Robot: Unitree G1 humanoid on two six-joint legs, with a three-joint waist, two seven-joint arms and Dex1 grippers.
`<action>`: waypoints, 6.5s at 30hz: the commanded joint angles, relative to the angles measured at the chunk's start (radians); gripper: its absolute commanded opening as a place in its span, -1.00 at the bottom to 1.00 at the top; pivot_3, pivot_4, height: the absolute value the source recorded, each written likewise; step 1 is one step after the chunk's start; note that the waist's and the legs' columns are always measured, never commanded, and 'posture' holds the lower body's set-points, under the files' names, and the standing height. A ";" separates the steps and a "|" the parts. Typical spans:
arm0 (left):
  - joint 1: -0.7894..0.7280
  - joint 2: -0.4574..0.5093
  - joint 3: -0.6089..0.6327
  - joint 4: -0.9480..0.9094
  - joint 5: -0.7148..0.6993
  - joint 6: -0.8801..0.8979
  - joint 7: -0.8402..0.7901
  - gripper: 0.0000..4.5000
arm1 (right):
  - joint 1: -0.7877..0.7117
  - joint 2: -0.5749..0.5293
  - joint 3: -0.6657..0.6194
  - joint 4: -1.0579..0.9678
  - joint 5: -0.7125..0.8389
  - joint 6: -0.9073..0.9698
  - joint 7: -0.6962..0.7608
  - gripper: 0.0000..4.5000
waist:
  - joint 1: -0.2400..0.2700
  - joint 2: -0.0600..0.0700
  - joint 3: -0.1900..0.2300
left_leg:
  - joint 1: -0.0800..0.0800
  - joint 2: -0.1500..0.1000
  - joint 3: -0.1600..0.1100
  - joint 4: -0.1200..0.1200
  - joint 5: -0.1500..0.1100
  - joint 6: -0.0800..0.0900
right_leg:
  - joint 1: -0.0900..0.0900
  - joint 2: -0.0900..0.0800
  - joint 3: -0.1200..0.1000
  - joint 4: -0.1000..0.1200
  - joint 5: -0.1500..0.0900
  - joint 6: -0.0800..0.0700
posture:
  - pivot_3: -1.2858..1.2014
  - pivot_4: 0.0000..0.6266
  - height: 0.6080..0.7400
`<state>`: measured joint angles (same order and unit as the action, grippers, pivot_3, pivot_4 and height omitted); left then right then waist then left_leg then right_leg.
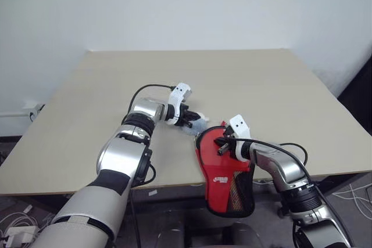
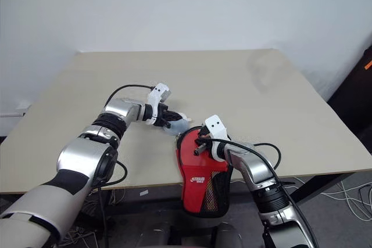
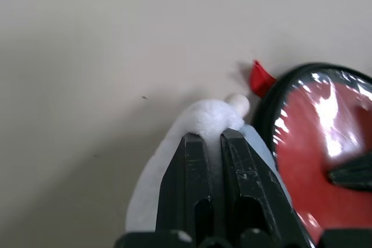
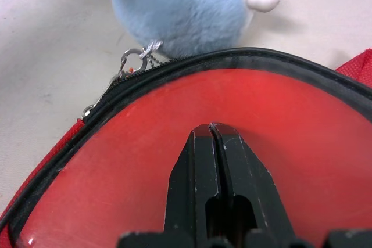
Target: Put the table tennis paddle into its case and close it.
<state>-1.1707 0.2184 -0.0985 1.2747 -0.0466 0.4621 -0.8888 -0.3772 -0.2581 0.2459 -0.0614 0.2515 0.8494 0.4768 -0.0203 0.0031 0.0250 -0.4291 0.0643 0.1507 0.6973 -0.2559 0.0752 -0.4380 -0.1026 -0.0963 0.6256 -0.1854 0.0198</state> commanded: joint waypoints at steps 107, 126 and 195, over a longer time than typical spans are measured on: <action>0.498 0.003 -0.340 -0.967 -0.029 0.087 -0.323 0.55 | -0.254 0.024 -0.397 0.167 0.118 -0.125 -0.135 0.13 | -0.007 0.005 -0.010 | 0.000 0.001 0.005 0.004 -0.008 0.005 | -0.004 0.000 0.006 0.005 -0.004 -0.002 | 0.03 -1.00 0.75; 0.563 0.022 -0.385 -0.935 0.010 0.048 -0.221 -0.66 | -0.289 -0.019 -0.268 0.338 0.015 -0.073 -0.125 0.99 | -0.013 0.007 -0.010 | 0.001 0.002 0.005 0.004 -0.008 0.005 | -0.004 0.000 0.007 0.005 -0.004 -0.002 | 0.03 -1.00 0.75; 0.564 -0.033 -0.404 -0.881 0.002 0.099 -0.188 -0.66 | 0.501 -0.669 -0.369 -0.392 0.211 -0.113 0.507 -0.80 | 0.025 0.006 -0.010 | 0.002 0.001 -0.005 0.007 -0.016 0.013 | 0.003 -0.002 0.001 -0.001 -0.009 0.000 | 0.03 -1.00 0.75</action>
<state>-0.6242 0.1745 -0.4651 0.3459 -0.0755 0.5378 -1.0821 0.1218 -0.9062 -0.1278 -0.4361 0.4643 0.7671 0.9498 0.0051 0.0090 0.0155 -0.4266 0.0659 0.1452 0.7043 -0.2714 0.0880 -0.4349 -0.1050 -0.0957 0.6243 -0.1945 0.0199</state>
